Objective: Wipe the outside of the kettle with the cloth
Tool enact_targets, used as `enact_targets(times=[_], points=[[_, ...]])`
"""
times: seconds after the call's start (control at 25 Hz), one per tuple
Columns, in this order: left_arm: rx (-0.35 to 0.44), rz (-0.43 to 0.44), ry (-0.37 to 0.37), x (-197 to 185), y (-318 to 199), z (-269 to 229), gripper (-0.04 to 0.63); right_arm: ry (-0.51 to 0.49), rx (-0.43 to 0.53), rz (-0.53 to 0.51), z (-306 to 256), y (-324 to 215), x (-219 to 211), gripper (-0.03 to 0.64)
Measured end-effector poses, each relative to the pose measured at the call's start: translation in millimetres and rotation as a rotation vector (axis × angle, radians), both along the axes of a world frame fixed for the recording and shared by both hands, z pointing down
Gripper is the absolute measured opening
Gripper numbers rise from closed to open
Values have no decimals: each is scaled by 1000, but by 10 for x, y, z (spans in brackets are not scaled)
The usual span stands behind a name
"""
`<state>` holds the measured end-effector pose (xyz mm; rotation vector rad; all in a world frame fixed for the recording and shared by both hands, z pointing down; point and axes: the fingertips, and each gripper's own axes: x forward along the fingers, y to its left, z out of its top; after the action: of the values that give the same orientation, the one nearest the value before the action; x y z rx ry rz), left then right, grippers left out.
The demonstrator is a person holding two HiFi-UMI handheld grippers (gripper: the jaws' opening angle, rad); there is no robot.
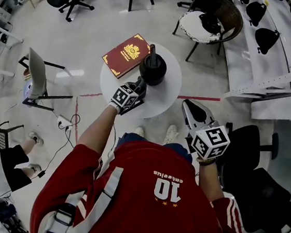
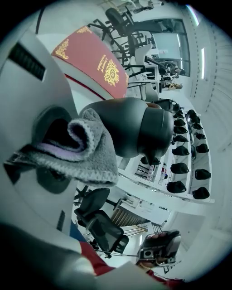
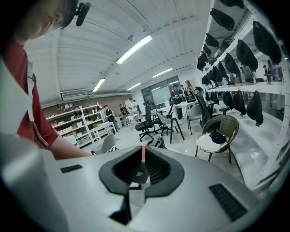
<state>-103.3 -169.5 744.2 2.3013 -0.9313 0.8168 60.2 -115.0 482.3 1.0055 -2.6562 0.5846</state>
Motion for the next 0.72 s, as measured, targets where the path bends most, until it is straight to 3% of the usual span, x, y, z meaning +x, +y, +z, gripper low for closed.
enact_targets(times=[0.72], points=[[-17,12,-14,681,-58,44,46,-41,-18,10,62,-144,618,34]])
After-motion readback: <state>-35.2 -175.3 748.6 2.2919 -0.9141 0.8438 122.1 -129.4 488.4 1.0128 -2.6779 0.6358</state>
